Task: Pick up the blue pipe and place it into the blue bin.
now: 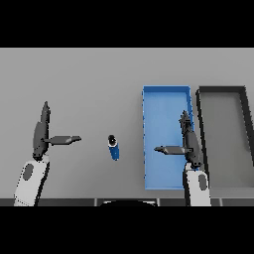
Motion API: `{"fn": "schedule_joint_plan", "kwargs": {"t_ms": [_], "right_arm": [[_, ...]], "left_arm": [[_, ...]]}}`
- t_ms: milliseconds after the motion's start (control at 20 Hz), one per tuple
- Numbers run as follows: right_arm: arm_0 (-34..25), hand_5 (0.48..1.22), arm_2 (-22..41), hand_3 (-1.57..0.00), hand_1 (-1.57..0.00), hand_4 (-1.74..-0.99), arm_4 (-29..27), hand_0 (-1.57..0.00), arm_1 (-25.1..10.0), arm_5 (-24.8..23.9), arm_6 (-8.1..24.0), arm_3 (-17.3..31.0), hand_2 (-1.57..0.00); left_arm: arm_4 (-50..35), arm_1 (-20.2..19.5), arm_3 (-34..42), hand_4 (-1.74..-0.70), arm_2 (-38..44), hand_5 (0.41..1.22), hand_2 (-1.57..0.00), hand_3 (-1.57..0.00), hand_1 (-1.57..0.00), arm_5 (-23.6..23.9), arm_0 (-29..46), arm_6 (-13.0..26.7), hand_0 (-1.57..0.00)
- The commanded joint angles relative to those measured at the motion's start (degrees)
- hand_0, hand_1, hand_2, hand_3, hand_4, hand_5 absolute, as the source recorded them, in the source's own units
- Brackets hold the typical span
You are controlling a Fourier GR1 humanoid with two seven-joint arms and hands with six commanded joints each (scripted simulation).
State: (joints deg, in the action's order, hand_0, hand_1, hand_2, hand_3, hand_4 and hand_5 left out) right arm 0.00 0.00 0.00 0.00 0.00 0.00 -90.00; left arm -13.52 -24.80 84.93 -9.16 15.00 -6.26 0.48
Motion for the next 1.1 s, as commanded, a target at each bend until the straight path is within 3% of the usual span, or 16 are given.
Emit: {"fn": "schedule_joint_plan", "kwargs": {"t_ms": [0,250,350,400,550,800,900,1050], "right_arm": [[0.0,0.594,-0.1,0.0,0.0,-1.21,-0.1,0.0,-0.1,0.0,0.0,0.0,0.0],[0.2,0.594,-0.9,0.0,0.0,-1.21,-0.9,0.0,-1.2,0.7,0.0,-0.2,0.0],[2.3,0.592,2.6,0.0,0.0,-1.206,6.3,0.0,-7.9,3.0,-5.6,-3.3,0.0],[3.1,0.589,4.0,0.0,0.0,-1.198,8.6,0.0,-9.1,3.4,-5.8,-3.9,0.0],[3.9,0.586,5.2,0.0,0.0,-1.19,10.5,0.0,-10.3,3.9,-5.0,-5.8,0.0],[4.0,0.579,5.2,0.0,0.0,-1.187,10.0,0.0,-10.7,4.4,-4.1,-6.8,0.0],[3.8,0.58,5.4,0.0,0.0,-1.2,9.8,0.0,-10.2,4.5,-3.4,-6.4,0.0],[3.6,0.58,5.3,0.0,0.0,-1.225,9.1,0.0,-9.9,4.7,-3.8,-6.9,0.0]], "left_arm": [[0.1,0.1,0.1,-0.97,-0.1,0.594,0.0,0.0,0.0,0.1,0.0,-0.3,0.0],[0.8,0.8,1.6,-0.97,-1.1,0.594,0.0,0.0,0.0,1.0,0.8,-0.5,0.0],[1.0,-6.1,1.3,-0.97,-4.2,0.595,0.0,0.0,0.0,-10.6,1.1,-4.0,0.0],[0.9,-8.0,1.0,-0.97,-4.5,0.596,0.0,0.0,0.0,-13.4,0.8,-4.6,0.0],[1.0,-10.0,0.5,-0.97,-5.2,0.597,0.0,0.0,0.0,-17.1,0.9,-6.5,0.0],[-0.5,-12.7,5.9,-0.98,-7.4,0.583,0.0,0.0,0.0,-22.3,3.4,-8.6,0.0],[-0.2,-13.4,9.1,-0.99,-9.6,0.566,0.0,0.0,0.0,-24.0,4.4,-7.2,0.0],[2.1,-13.7,13.9,-1.02,-14.0,0.512,0.0,0.0,0.0,-24.8,5.4,-1.1,0.0]]}}
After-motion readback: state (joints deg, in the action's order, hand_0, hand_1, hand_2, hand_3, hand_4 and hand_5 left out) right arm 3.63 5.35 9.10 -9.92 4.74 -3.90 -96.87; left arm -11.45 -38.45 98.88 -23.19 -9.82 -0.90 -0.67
